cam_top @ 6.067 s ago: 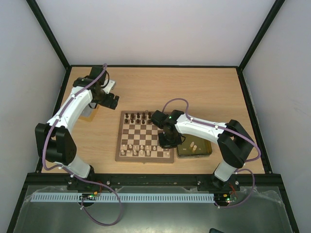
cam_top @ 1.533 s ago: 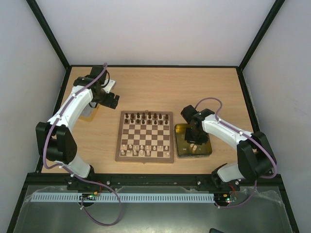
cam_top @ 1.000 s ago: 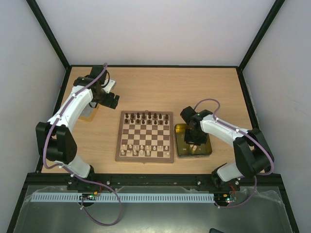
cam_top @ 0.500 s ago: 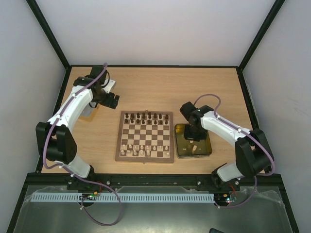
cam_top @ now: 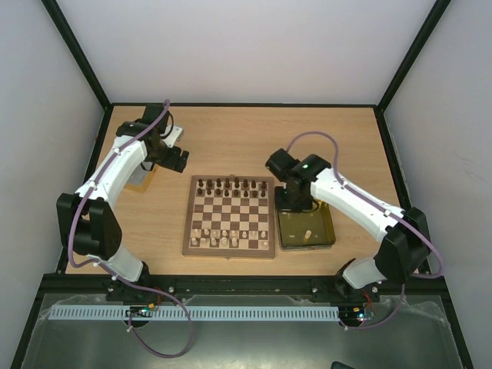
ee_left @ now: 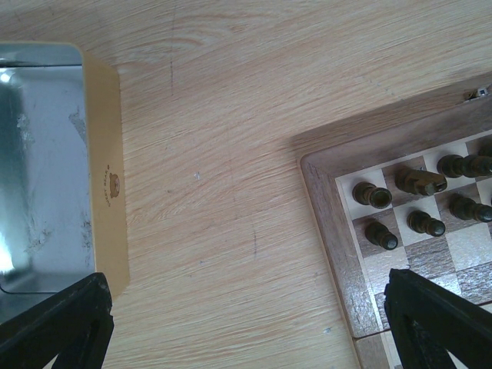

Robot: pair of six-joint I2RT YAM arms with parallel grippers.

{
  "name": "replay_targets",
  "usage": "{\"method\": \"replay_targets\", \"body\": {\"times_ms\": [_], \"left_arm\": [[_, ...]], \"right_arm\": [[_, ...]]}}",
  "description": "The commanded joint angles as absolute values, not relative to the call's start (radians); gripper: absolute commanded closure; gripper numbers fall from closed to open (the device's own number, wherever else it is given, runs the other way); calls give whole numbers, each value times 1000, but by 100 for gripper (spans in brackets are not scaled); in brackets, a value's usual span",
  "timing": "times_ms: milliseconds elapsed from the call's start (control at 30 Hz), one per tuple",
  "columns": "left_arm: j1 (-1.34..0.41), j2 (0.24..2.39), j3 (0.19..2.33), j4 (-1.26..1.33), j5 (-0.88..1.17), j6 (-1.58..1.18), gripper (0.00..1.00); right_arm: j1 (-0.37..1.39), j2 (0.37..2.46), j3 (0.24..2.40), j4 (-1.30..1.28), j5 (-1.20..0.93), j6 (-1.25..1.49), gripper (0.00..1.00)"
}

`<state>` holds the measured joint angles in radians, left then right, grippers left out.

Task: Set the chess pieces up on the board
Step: Pick up the chess piece from the storage box, then place the chess piece on the chessboard.

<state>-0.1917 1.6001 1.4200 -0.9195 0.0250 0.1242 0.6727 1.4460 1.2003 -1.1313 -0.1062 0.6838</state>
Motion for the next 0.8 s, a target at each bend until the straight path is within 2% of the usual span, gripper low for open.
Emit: {"method": "replay_targets", "body": {"times_ms": [0, 433, 767], "left_arm": [[-192, 1597, 1433, -938, 23, 129, 4], [-192, 1557, 1400, -933, 18, 127, 4], [-192, 1529, 1376, -928, 23, 125, 4]], "right_arm": [[807, 1506, 1291, -1193, -128, 749, 98], [1035, 1672, 1423, -1202, -112, 747, 98], [1071, 1732, 1364, -1119, -150, 740, 98]]}}
